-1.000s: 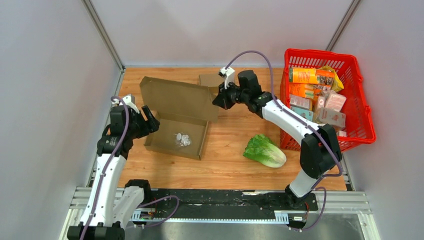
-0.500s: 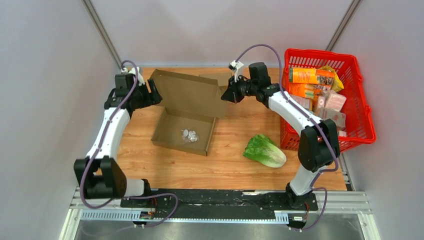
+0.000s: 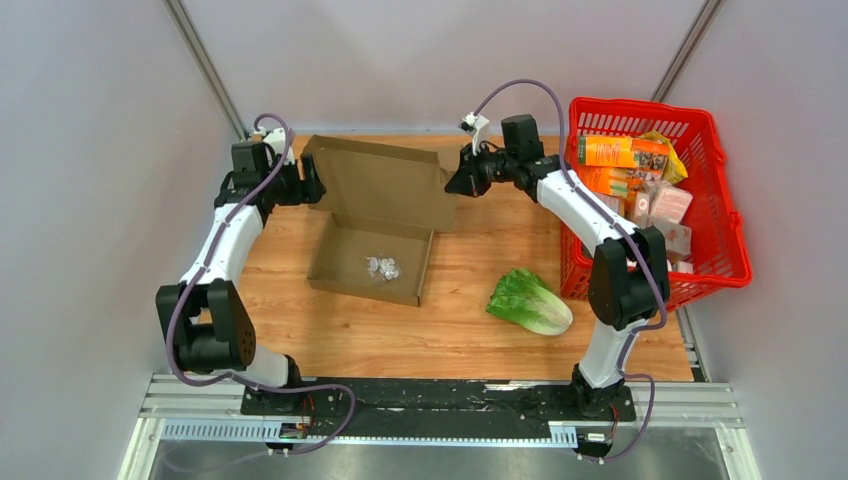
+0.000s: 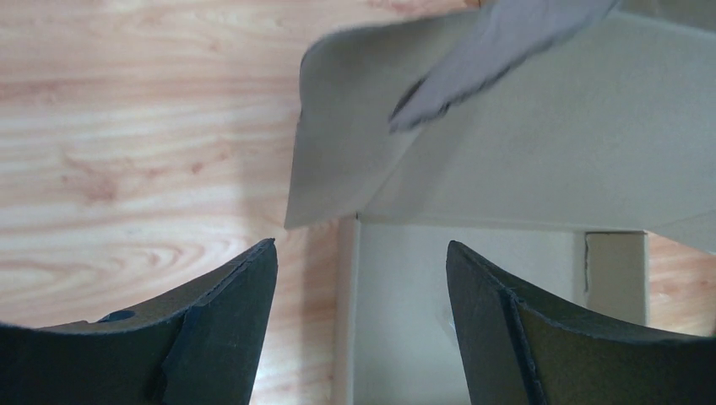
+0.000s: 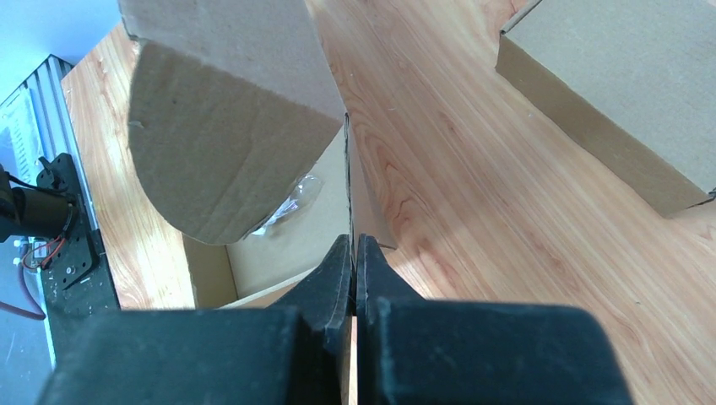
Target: Fold the paper box
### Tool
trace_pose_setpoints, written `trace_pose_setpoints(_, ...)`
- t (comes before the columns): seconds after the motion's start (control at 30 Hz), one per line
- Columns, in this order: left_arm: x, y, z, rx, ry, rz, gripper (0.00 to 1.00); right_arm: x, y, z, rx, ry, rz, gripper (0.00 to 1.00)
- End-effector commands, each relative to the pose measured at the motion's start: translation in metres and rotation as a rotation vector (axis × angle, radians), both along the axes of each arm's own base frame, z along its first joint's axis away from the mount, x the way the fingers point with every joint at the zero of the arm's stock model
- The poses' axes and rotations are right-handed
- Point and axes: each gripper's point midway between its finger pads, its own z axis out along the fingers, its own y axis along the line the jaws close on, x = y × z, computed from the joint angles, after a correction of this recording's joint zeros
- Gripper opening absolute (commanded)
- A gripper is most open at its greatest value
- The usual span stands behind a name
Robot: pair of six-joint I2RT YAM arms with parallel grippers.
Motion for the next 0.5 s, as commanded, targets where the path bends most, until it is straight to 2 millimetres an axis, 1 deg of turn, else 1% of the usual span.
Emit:
trace_pose_setpoints(0.0, 0.022, 0.005, 0.014, 0.101, -0.109, -0.106, 0.81, 0.005, 0.006, 0.020, 0.028, -0.053, 0.049, 0.00)
trace_pose_setpoints(0.03, 0.029, 0.006, 0.018, 0.123, -0.158, -0.124, 0.82, 0.005, 0.007, 0.021, 0.030, -0.055, 0.053, 0.00)
trace_pose_setpoints(0.07, 0.030, 0.005, 0.013, 0.129, -0.161, -0.143, 0.82, 0.006, 0.007, 0.021, 0.031, -0.057, 0.055, 0.00)
trace_pose_setpoints(0.1, 0.034, 0.005, 0.014, 0.142, -0.170, -0.156, 0.82, 0.006, 0.008, 0.022, 0.034, -0.058, 0.060, 0.00)
trace_pose_setpoints(0.17, 0.044, 0.014, 0.013, 0.185, -0.177, -0.151, 0.82, 0.006, 0.009, 0.023, 0.039, -0.059, 0.066, 0.00)
trace_pose_setpoints(0.27, 0.054, 0.011, 0.024, 0.138, -0.217, -0.214, 0.82, 0.007, 0.011, 0.023, 0.042, -0.055, 0.072, 0.00)
trace_pose_setpoints(0.3, 0.054, 0.000, 0.028, 0.099, -0.231, -0.277, 0.82, 0.008, 0.011, 0.022, 0.044, -0.051, 0.074, 0.00)
trace_pose_setpoints(0.33, 0.054, -0.004, 0.015, 0.081, -0.188, -0.312, 0.82, 0.009, 0.012, 0.022, 0.044, -0.053, 0.076, 0.00)
trace_pose_setpoints(0.37, 0.060, -0.007, 0.024, 0.072, -0.199, -0.336, 0.82, 0.010, 0.012, 0.022, 0.044, -0.054, 0.075, 0.00)
trace_pose_setpoints(0.4, 0.057, -0.014, 0.020, 0.033, -0.170, -0.373, 0.80, 0.010, 0.012, 0.019, 0.041, -0.047, 0.075, 0.00)
trace_pose_setpoints(0.43, 0.060, -0.017, 0.014, 0.010, -0.153, -0.389, 0.78, 0.011, 0.012, 0.020, 0.039, -0.050, 0.074, 0.00)
trace_pose_setpoints(0.47, 0.062, -0.020, 0.017, -0.007, -0.156, -0.397, 0.74, 0.012, 0.012, 0.020, 0.036, -0.050, 0.070, 0.00)
